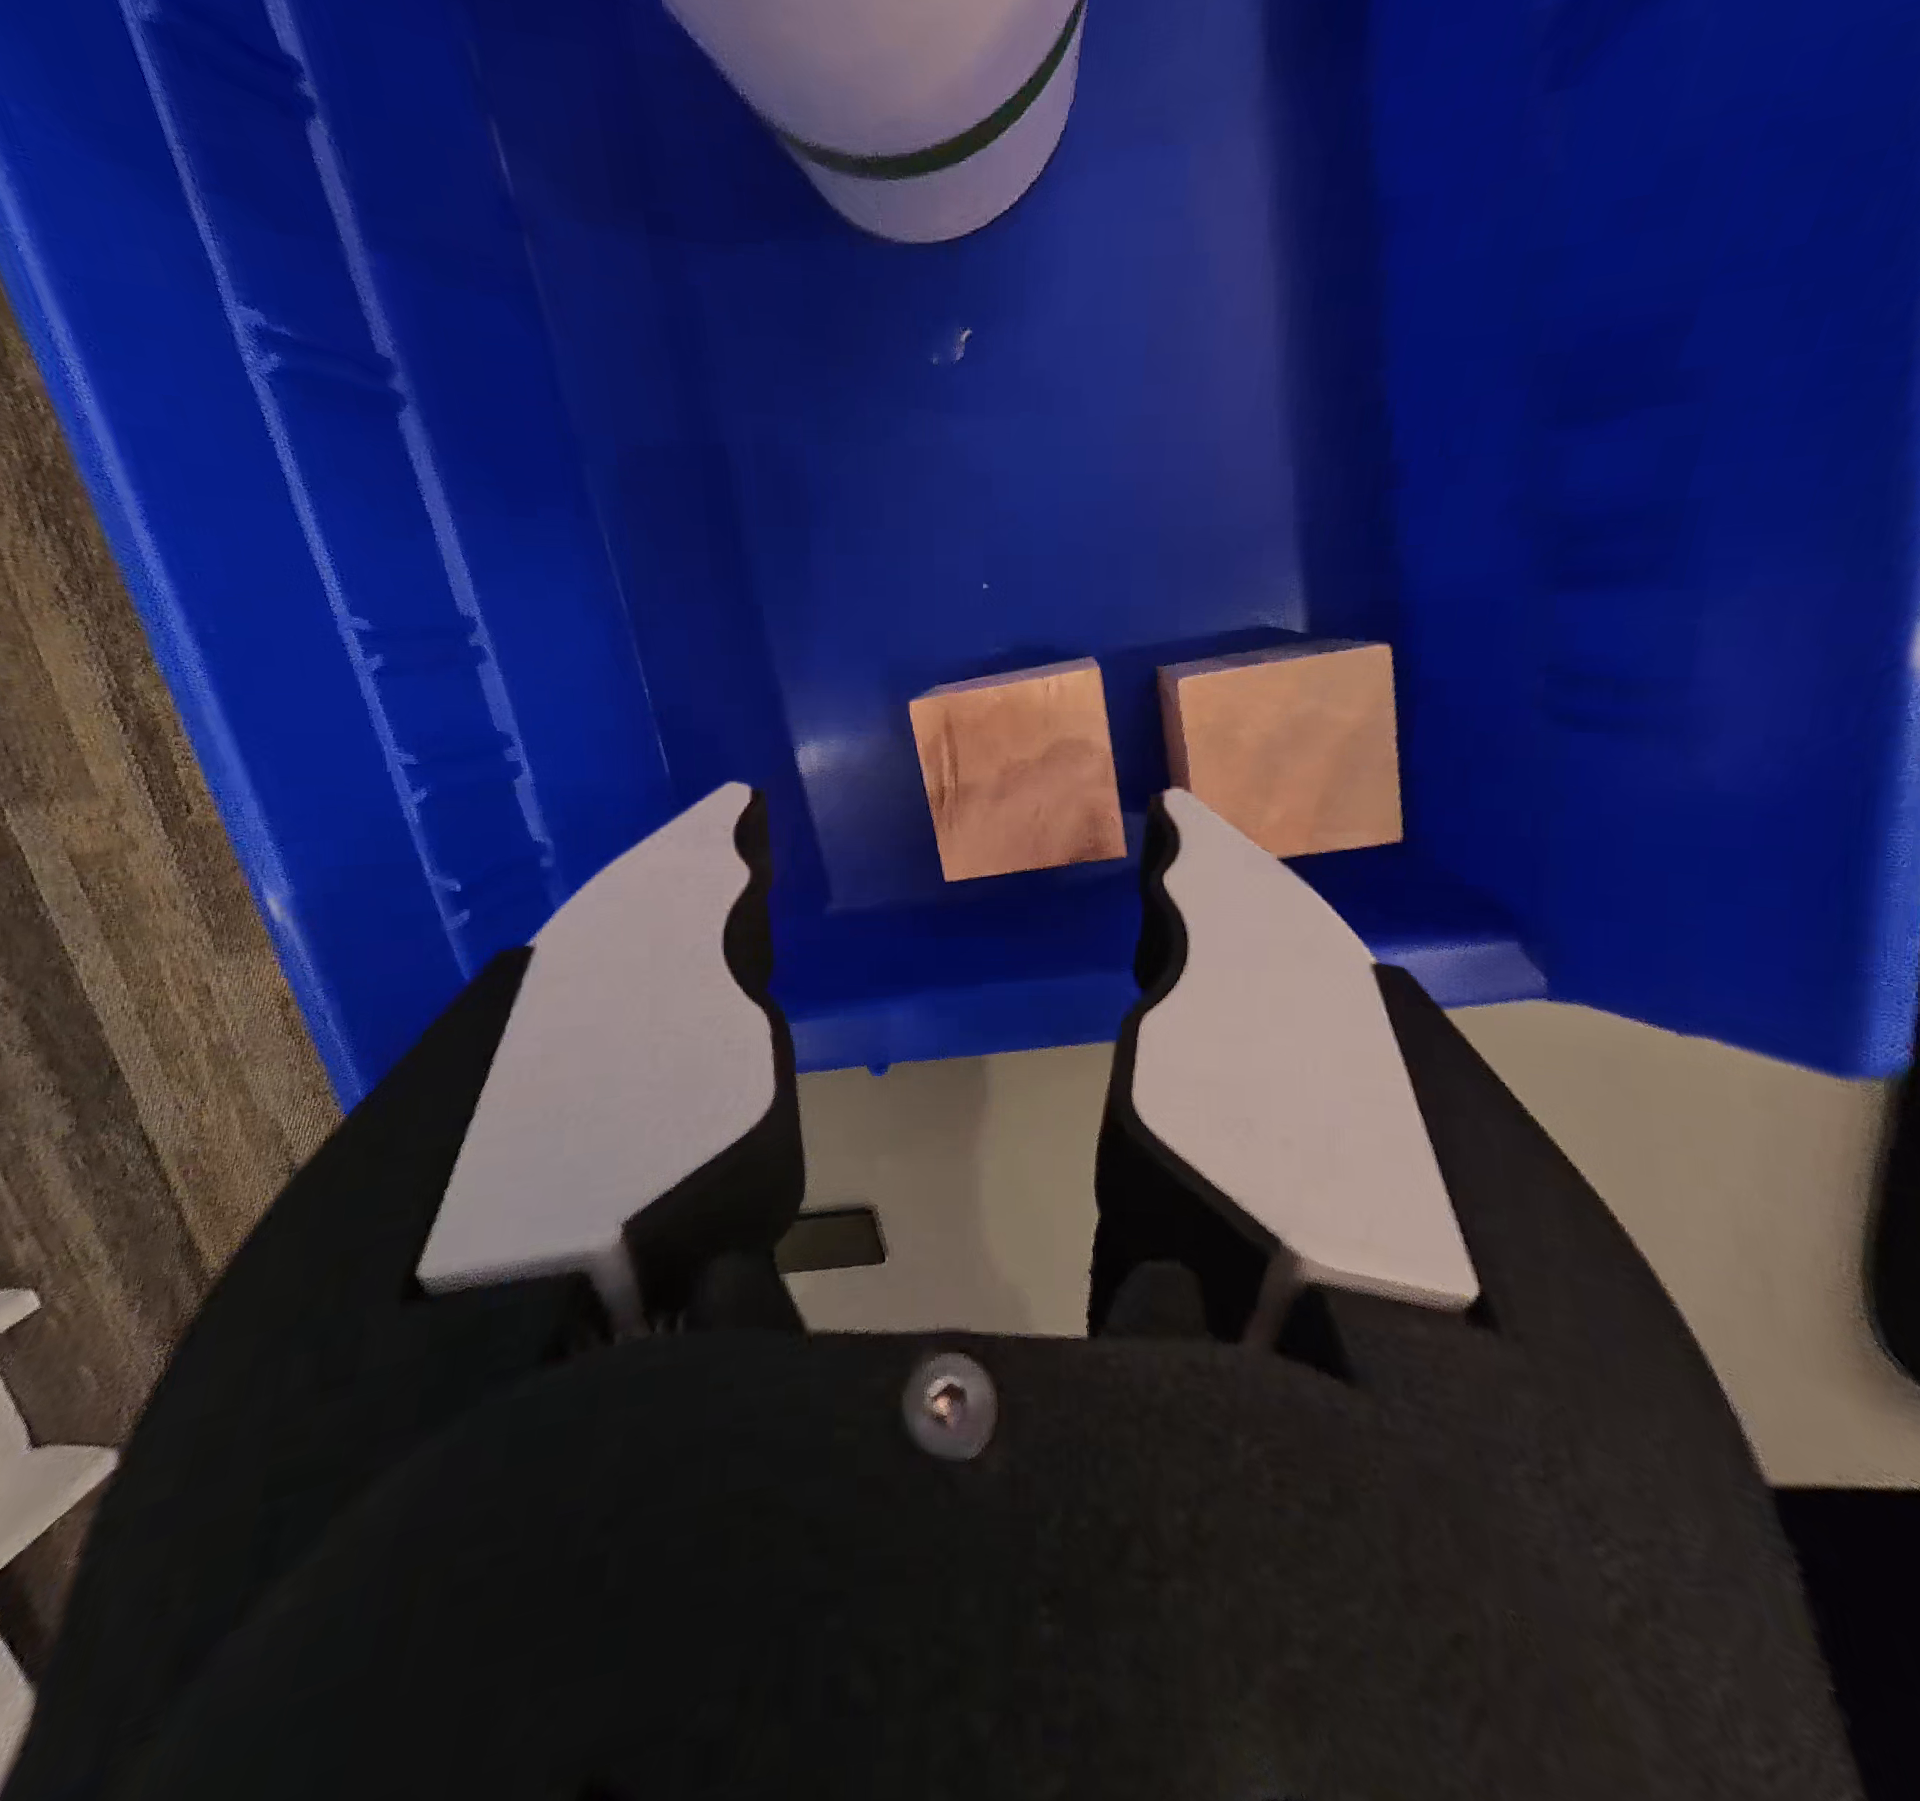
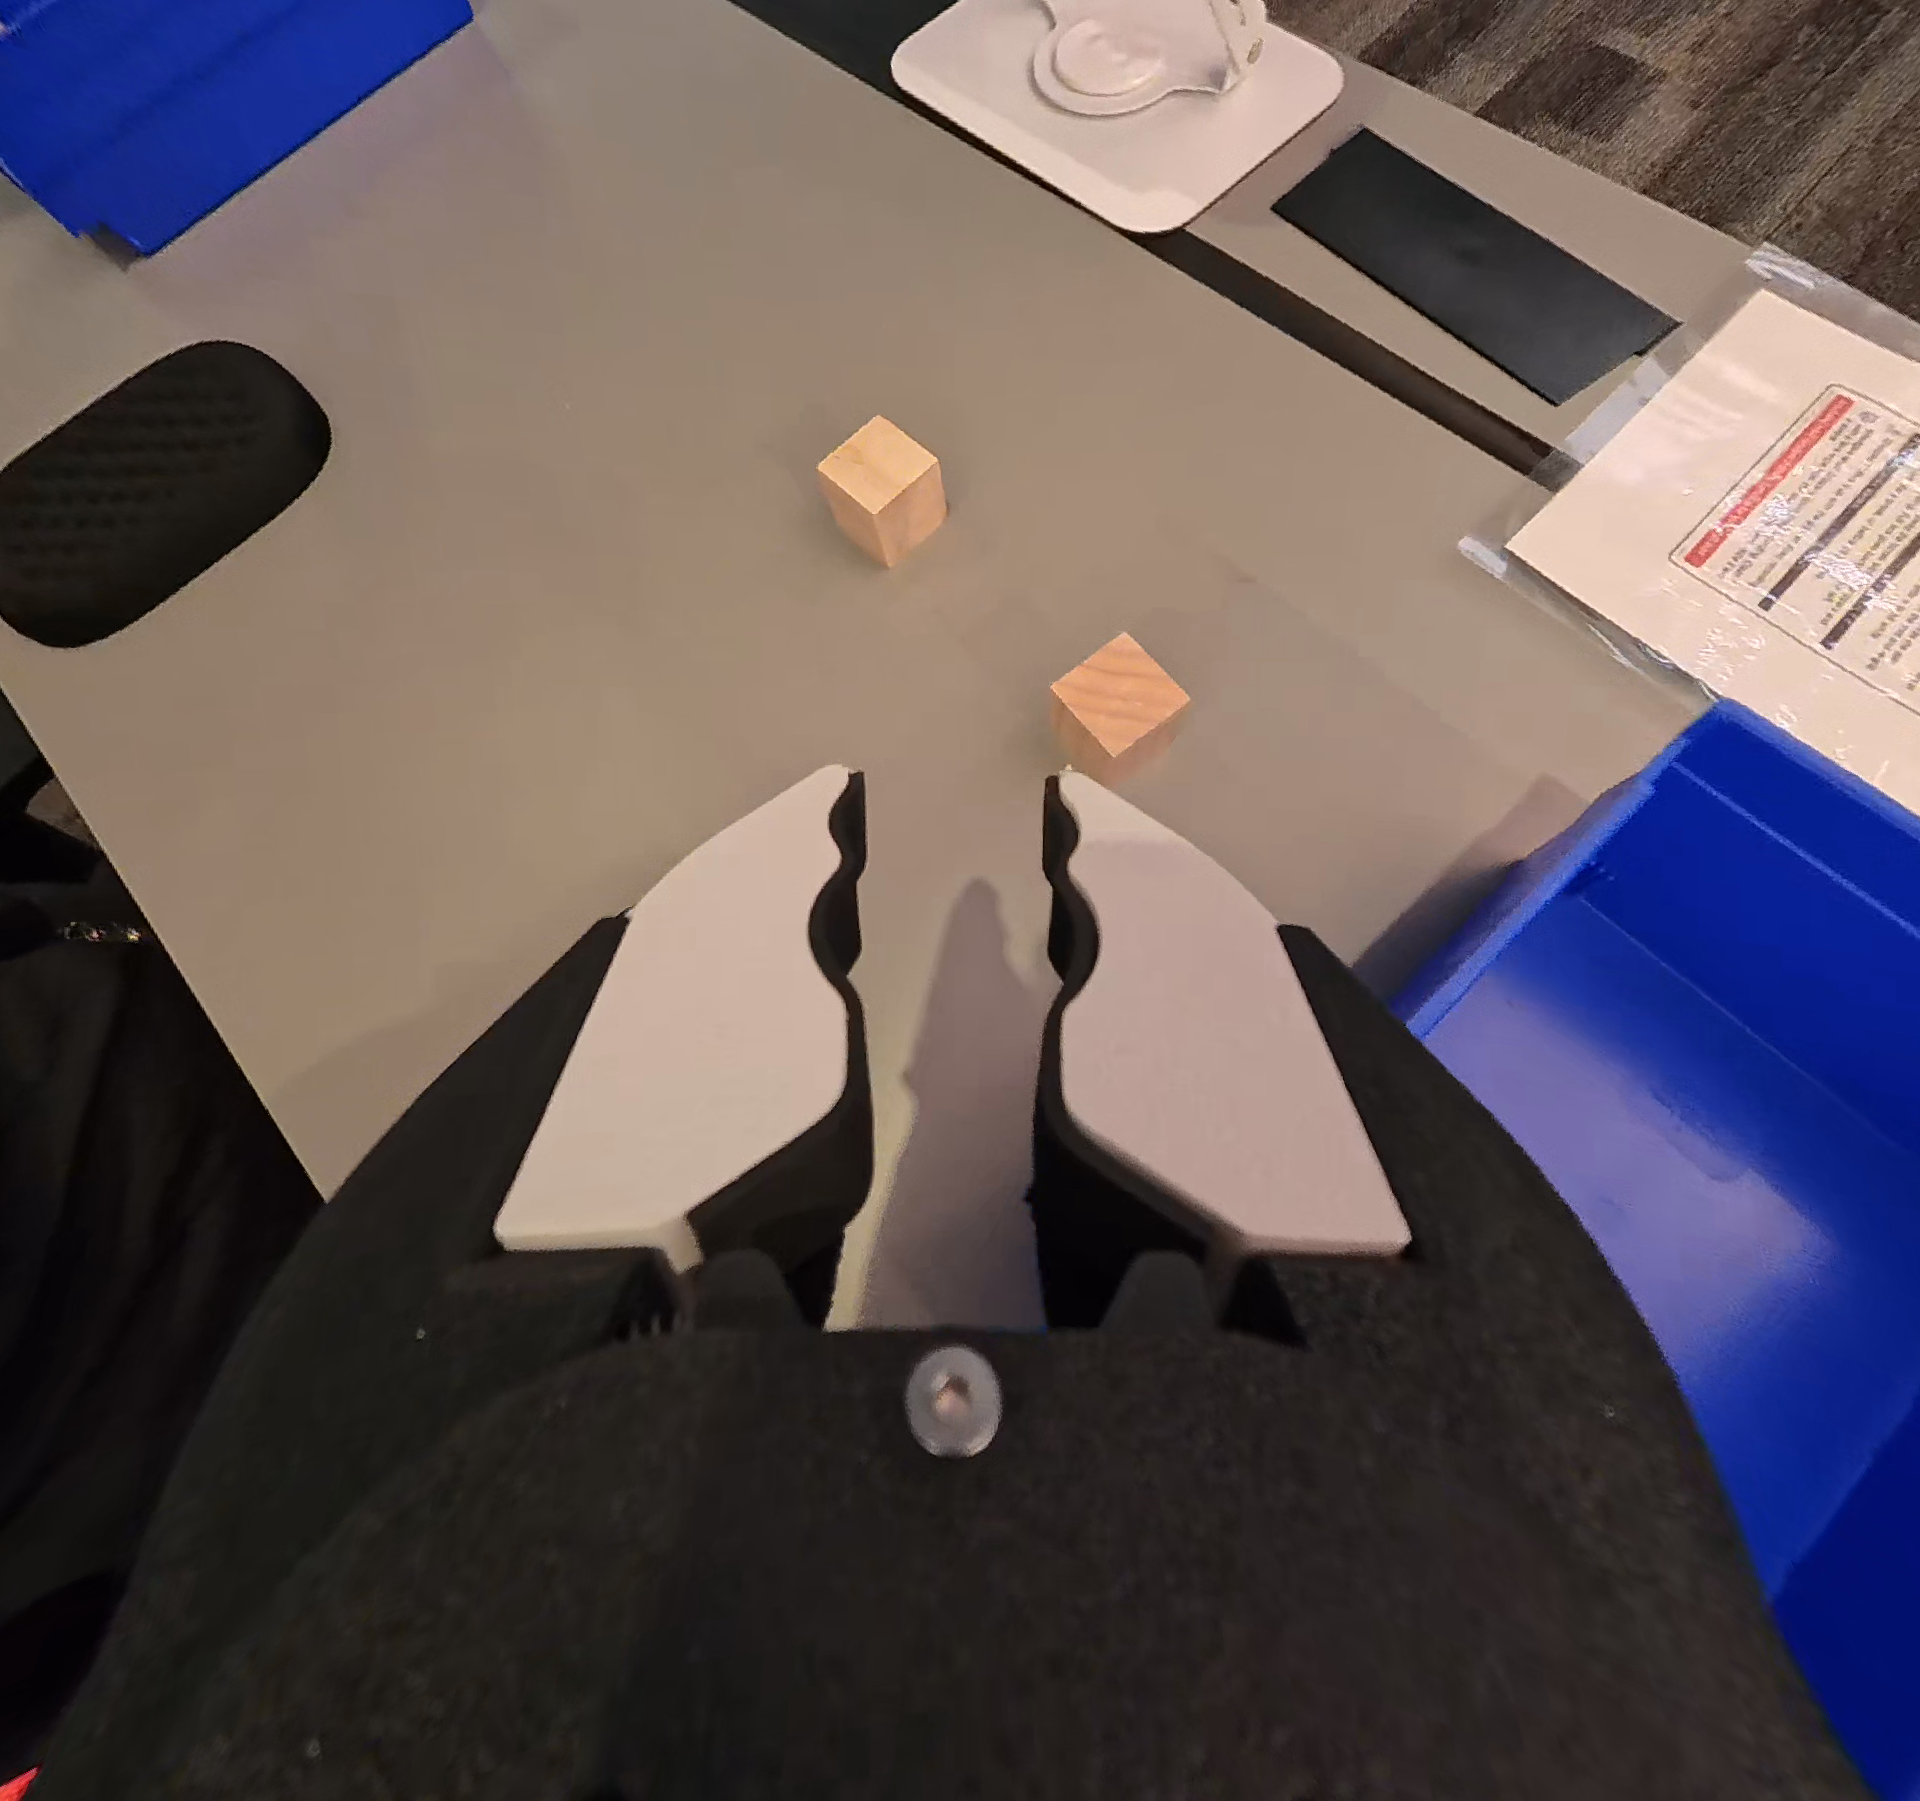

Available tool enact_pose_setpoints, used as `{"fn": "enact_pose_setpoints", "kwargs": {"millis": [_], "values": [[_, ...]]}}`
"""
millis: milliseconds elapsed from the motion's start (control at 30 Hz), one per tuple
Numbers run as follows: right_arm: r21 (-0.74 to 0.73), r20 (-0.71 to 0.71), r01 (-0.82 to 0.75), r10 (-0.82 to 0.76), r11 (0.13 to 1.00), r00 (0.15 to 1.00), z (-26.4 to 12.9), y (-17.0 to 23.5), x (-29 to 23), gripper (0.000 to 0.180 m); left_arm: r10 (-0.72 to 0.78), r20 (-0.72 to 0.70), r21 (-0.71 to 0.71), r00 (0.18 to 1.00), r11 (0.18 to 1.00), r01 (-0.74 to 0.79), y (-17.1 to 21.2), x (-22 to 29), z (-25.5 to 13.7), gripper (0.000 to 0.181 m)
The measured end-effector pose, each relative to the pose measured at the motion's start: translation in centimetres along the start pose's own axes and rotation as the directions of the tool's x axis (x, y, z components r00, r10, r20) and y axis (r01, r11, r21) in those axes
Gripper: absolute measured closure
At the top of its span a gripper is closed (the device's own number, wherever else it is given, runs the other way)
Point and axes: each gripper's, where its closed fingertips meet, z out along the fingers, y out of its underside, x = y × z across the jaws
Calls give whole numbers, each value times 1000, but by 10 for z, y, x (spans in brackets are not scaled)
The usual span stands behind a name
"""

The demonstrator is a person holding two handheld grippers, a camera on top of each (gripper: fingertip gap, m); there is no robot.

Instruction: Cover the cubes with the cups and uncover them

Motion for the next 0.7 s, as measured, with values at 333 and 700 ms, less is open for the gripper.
{"fn": "enact_pose_setpoints", "kwargs": {"millis": [333,700], "values": [[-10,-25,0,-1,1000,1000,-9,5,-1,148,-125,-59,-87,990,989,119,2,2,19,97],[-25,-20,-19,19,999,1000,-6,17,8,148,-112,-30,-140,993,984,107,11,0,31,106]]}}
